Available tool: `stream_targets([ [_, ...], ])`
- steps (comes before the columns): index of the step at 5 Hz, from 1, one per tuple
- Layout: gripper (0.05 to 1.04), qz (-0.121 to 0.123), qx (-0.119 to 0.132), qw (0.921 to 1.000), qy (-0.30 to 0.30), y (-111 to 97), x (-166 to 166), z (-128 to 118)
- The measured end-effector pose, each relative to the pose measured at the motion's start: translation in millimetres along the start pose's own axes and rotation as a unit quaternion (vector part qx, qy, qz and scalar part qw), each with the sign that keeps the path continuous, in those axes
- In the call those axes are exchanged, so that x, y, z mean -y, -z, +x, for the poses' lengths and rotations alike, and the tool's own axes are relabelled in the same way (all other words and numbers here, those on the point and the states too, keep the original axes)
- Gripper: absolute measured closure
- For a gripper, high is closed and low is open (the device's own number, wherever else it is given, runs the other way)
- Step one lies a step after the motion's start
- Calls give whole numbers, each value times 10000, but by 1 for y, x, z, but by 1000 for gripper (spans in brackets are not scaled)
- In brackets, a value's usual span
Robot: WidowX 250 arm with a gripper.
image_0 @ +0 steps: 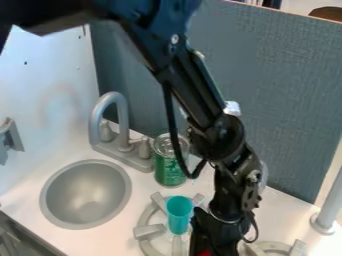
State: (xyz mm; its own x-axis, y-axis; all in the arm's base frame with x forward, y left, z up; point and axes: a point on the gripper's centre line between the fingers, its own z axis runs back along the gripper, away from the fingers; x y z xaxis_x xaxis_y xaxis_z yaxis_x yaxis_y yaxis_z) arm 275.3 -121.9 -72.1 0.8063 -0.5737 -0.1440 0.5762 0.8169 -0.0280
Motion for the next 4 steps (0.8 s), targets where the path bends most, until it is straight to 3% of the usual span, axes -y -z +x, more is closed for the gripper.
stream_targets([
  [2,495,-26,-276,9994,-193,20,-3,12],
  [3,398,-67,-323,9993,-189,20,-3,10],
  [4,105,-130,-240,9987,-422,9,-10,-8],
])
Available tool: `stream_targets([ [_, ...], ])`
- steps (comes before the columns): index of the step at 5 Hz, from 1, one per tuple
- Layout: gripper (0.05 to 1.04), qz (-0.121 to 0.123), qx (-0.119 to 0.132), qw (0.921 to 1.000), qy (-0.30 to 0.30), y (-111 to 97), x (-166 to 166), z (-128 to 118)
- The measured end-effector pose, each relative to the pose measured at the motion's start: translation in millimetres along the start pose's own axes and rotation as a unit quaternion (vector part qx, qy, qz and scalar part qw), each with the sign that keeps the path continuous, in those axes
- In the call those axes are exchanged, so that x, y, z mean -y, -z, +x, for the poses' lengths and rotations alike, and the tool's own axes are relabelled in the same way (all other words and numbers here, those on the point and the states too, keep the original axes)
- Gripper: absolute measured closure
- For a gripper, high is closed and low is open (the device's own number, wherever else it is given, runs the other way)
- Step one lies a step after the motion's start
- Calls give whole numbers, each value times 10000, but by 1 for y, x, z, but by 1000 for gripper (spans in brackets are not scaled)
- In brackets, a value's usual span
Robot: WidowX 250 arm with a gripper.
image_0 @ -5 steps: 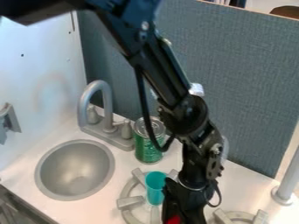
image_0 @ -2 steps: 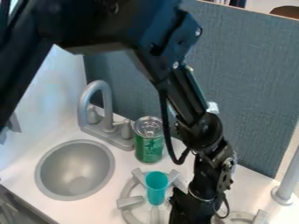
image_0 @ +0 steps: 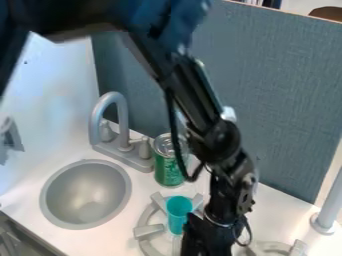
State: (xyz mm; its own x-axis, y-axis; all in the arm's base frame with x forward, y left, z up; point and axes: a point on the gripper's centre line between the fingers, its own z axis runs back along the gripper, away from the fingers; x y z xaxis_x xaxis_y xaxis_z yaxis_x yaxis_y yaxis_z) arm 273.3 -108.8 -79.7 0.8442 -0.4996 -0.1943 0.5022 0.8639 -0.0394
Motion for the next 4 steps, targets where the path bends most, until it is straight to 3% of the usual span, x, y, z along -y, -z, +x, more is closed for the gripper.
stream_targets([
  [1,74,-19,489,9986,-197,-36,-9,-16],
  [2,80,161,578,9976,-356,-63,-18,-38],
  [3,83,409,389,9956,-743,-77,-47,-59],
  [4,83,479,431,9906,-1207,-94,-97,-66],
])
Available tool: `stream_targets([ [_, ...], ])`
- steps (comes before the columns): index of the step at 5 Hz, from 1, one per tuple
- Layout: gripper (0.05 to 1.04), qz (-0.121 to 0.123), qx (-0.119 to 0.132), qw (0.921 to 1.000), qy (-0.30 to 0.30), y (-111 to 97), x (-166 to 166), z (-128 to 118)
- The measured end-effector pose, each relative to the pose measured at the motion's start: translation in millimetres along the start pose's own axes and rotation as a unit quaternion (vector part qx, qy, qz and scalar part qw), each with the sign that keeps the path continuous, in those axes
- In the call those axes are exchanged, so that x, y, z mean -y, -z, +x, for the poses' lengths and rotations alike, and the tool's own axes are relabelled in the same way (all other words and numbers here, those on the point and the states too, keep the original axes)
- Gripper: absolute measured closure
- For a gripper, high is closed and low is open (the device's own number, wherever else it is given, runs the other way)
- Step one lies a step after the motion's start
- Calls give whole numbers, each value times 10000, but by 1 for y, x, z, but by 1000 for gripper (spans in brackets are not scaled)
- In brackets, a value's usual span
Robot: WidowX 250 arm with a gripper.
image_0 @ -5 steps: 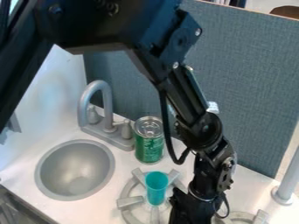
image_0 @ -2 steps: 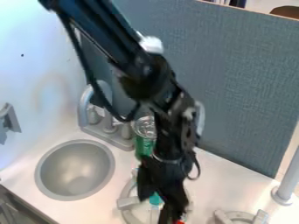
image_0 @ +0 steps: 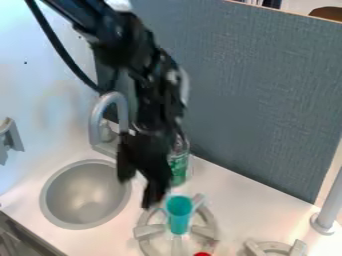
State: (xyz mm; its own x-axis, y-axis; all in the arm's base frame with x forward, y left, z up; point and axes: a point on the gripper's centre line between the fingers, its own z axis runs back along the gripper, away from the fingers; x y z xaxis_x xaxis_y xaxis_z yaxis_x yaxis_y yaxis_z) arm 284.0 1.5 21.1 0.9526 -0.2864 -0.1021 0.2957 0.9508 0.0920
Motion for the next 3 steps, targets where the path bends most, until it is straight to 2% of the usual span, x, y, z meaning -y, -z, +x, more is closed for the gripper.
stream_targets([
  [1,83,-61,193,9988,-437,-2,-37,35],
  [3,83,-339,68,9980,-527,1,-67,88],
])
